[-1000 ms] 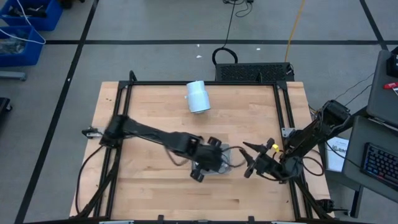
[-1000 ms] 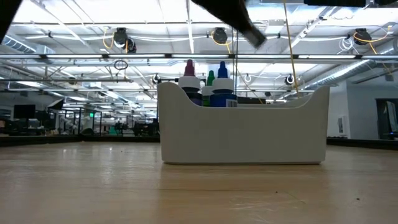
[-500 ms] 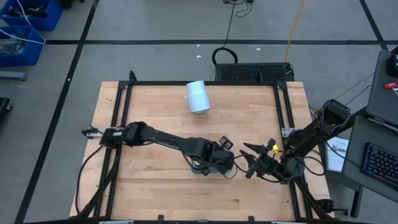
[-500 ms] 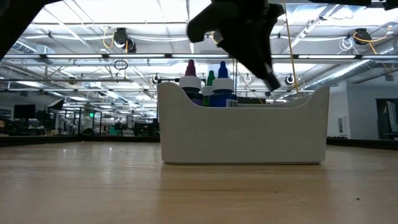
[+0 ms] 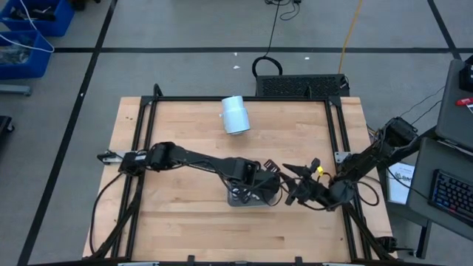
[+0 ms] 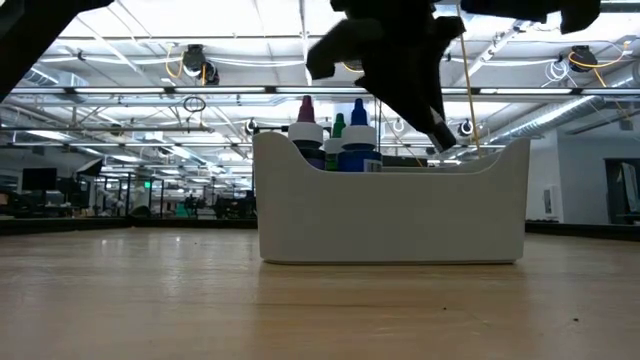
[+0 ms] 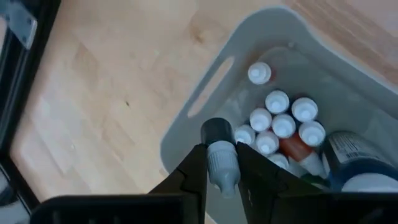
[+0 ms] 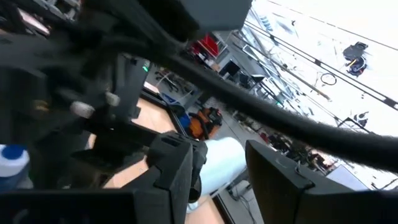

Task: Pick & Place food coloring
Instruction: Put the small green food coloring into the gray bin

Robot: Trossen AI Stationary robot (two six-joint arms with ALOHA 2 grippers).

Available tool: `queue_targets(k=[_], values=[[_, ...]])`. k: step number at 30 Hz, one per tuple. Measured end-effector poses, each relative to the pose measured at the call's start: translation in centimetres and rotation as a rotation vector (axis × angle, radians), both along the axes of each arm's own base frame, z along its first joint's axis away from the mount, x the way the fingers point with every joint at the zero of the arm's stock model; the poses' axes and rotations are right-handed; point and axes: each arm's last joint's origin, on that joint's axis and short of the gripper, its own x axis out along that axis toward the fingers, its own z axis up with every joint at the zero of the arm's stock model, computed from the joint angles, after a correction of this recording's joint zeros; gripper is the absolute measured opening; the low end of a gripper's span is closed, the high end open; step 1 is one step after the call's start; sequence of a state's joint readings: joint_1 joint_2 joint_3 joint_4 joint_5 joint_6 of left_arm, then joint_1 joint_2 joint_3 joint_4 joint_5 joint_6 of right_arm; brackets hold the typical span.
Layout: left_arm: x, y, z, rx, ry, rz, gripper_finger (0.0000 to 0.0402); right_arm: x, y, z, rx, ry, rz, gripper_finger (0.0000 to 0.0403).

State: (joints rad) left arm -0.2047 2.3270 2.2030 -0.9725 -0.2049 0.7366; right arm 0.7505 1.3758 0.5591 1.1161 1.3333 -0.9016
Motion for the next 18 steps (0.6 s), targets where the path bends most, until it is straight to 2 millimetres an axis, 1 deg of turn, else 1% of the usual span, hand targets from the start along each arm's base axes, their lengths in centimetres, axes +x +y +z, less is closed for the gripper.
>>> queue_targets(k=[5,13,18], values=[[0.5,-0.1,-1.4,0.018,0.021,-0.056,0.0065,0.2,-0.2,-0.3,-0.009,0.018,-0.014,0.0139],[0.8,-0.3,-1.8,0.004,0.018,-0.120,0.0065,0.2,-0.2,-0.3,-0.020,0.026,-0.019,0.0139],[0.9,0.7,-1.8,0.081,0.023,-0.085,0.0065,0.2,-0.3,-0.3,-0.018,0.030,-0.042,0.0139]])
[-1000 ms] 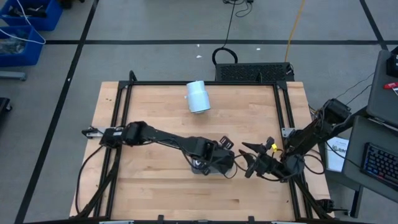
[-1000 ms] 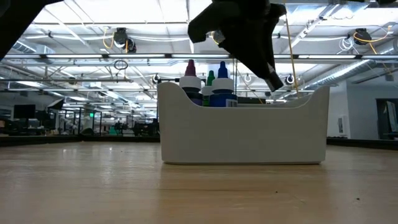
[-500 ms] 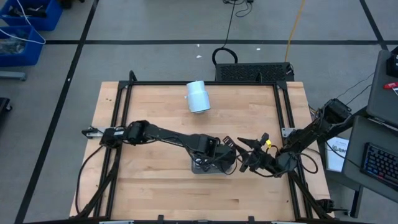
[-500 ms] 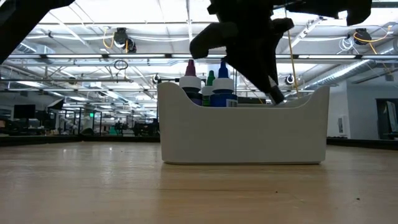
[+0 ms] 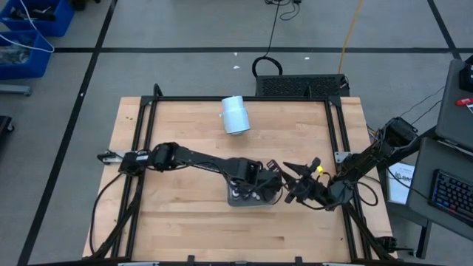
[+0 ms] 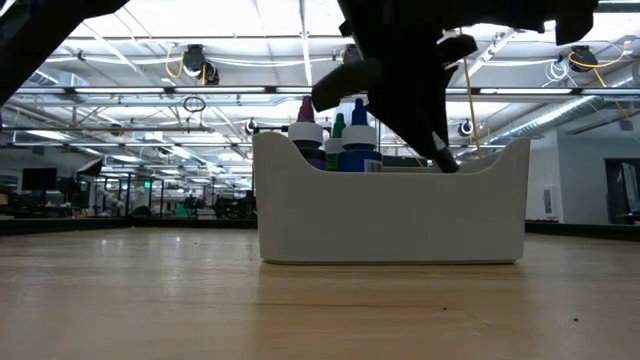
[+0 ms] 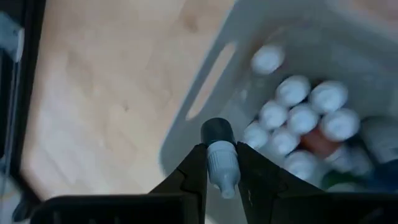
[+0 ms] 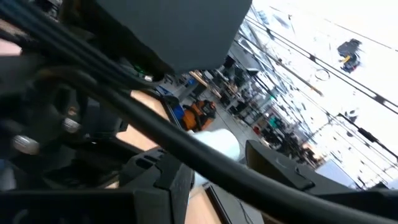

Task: Pick & Place food coloring
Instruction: Put the small green food coloring into the gray bin

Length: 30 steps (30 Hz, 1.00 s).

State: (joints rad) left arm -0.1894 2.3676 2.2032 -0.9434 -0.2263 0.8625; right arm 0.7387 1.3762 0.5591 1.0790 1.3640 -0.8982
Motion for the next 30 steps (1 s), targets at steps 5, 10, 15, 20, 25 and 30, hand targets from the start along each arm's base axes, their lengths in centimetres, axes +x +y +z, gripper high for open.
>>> queue_targets(k=[5,10,15,20,25,30], values=[[-0.2,1.8,-0.2,0.038,0.046,0.047,0.0065,-0.1,-0.1,0.0,0.003,0.005,-0.030,0.0139],[0.0,2.5,-1.4,0.038,0.083,0.078,0.0065,0.0,-0.1,-0.1,-0.003,0.010,-0.029,0.0139],[-0.4,2.1,-1.3,0.039,0.112,0.067,0.0065,0.0,-0.1,0.0,-0.001,0.007,-0.026,0.0139],[-0.8,1.8,-1.4,0.070,0.147,0.056,0.0065,0.0,-0.1,0.0,-0.002,0.008,-0.026,0.0139],[-0.8,1.7,-1.4,0.098,0.152,0.025,0.0065,0.0,-0.1,0.0,-0.001,0.006,-0.024,0.0139],[-0.7,1.7,-1.4,0.105,0.152,0.008,0.0065,0.0,-0.1,0.0,-0.001,0.006,-0.023,0.0139]])
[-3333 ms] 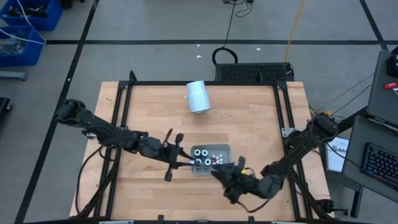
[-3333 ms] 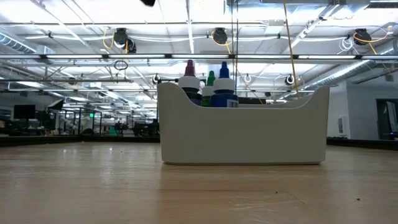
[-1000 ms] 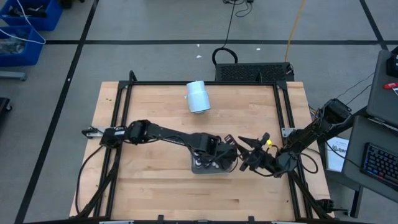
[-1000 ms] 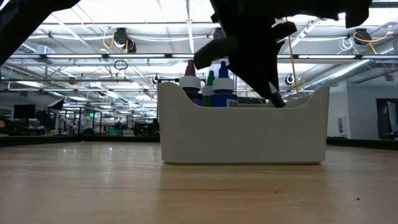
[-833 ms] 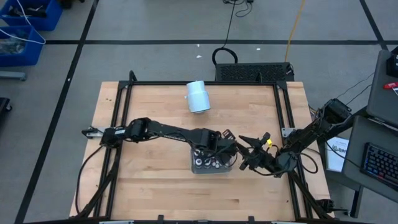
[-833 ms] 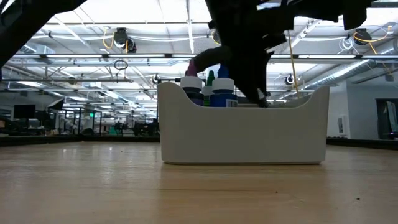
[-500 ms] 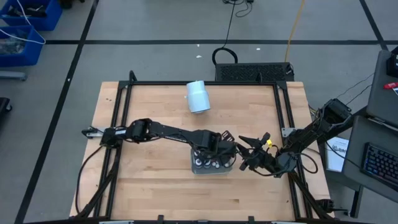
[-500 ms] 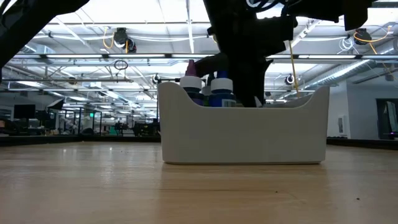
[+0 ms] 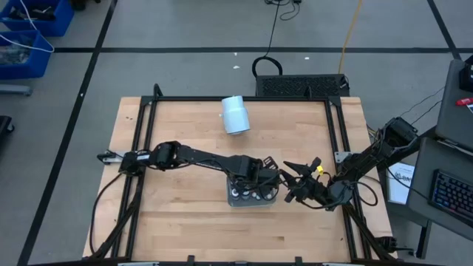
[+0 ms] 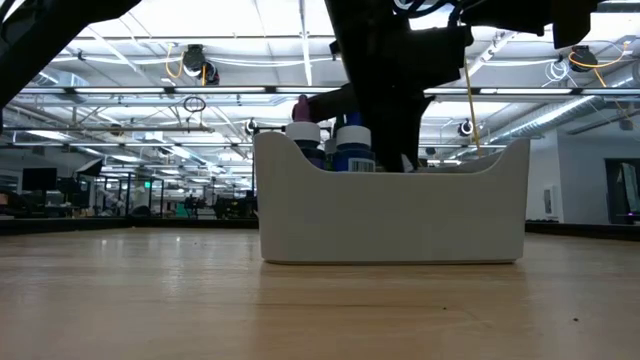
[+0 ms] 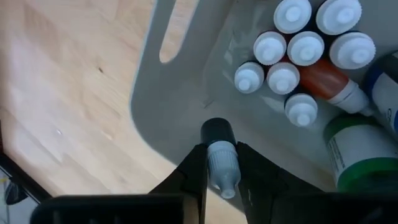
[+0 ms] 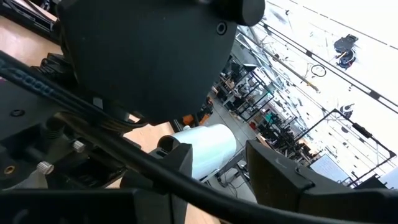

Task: Pick & Place food coloring
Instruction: Put the small green food coloring into the gray bin

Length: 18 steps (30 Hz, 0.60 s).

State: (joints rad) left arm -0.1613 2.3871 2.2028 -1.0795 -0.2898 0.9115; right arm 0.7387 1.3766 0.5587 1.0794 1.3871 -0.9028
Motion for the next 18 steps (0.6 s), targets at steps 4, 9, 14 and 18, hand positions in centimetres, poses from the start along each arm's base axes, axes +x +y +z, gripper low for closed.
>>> queue_targets(k=[4,9,14,18], values=[[0.0,-0.5,0.0,0.006,-0.007,-0.028,0.0075,0.0,0.0,0.0,0.001,-0.001,0.000,0.0139],[0.0,-2.2,0.9,0.013,-0.033,-0.075,0.0070,0.0,0.0,0.0,0.002,-0.002,0.002,0.0139],[0.1,-3.3,3.0,-0.013,-0.102,-0.063,0.0065,0.0,0.0,0.1,0.004,-0.005,0.002,0.0139],[-0.3,-3.3,4.0,-0.066,-0.112,0.048,0.0065,0.0,0.0,0.1,0.008,-0.010,0.002,0.0139]])
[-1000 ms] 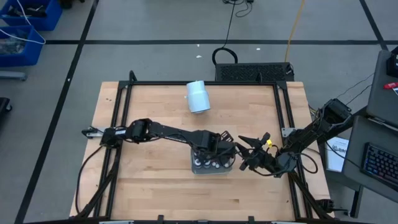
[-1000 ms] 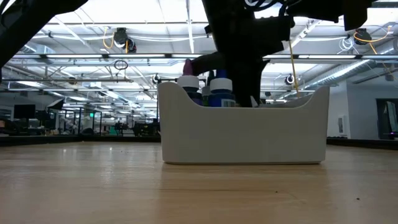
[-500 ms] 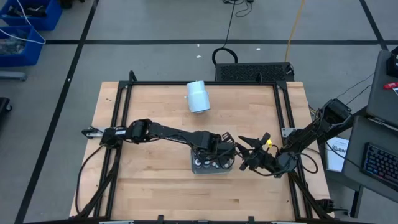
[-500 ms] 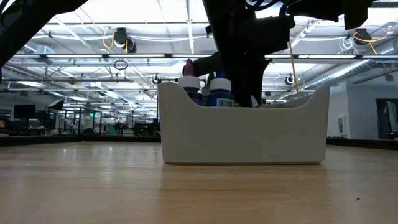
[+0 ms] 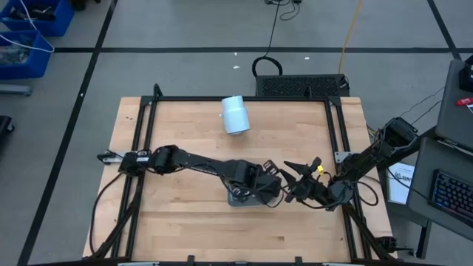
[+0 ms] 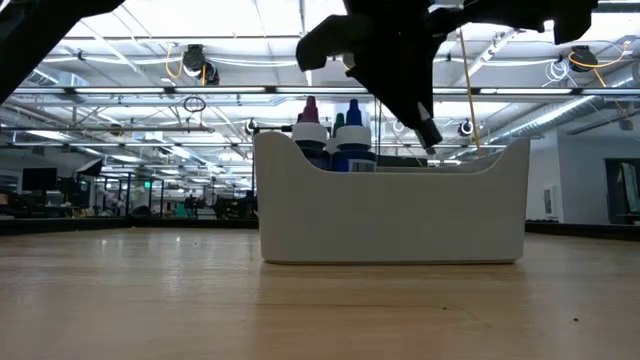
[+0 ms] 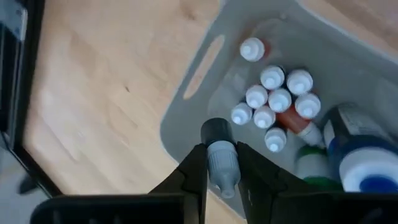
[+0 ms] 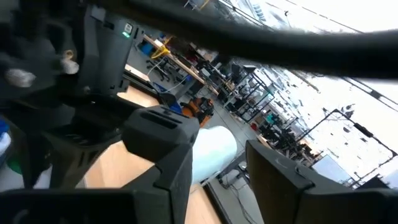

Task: Pick & Place food coloring
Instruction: Put the small green food coloring into the gray bin

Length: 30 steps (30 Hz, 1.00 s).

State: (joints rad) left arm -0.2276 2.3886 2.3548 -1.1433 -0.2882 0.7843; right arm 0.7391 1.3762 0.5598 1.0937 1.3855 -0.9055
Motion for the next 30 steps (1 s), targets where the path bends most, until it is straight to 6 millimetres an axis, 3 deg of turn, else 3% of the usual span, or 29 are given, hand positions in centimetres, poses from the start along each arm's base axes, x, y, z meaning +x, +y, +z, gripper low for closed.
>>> queue_targets(k=[8,22,30], values=[[-0.2,0.3,-0.4,-0.129,0.008,0.211,0.0065,0.0,0.0,0.0,-0.005,0.006,-0.003,0.0139],[0.2,3.3,-0.6,-0.213,0.007,0.405,0.0065,0.0,0.0,0.0,-0.010,0.010,-0.005,0.0139],[0.0,3.7,-0.7,-0.273,0.039,0.454,0.0065,0.0,0.0,0.0,-0.002,0.003,-0.004,0.0139]])
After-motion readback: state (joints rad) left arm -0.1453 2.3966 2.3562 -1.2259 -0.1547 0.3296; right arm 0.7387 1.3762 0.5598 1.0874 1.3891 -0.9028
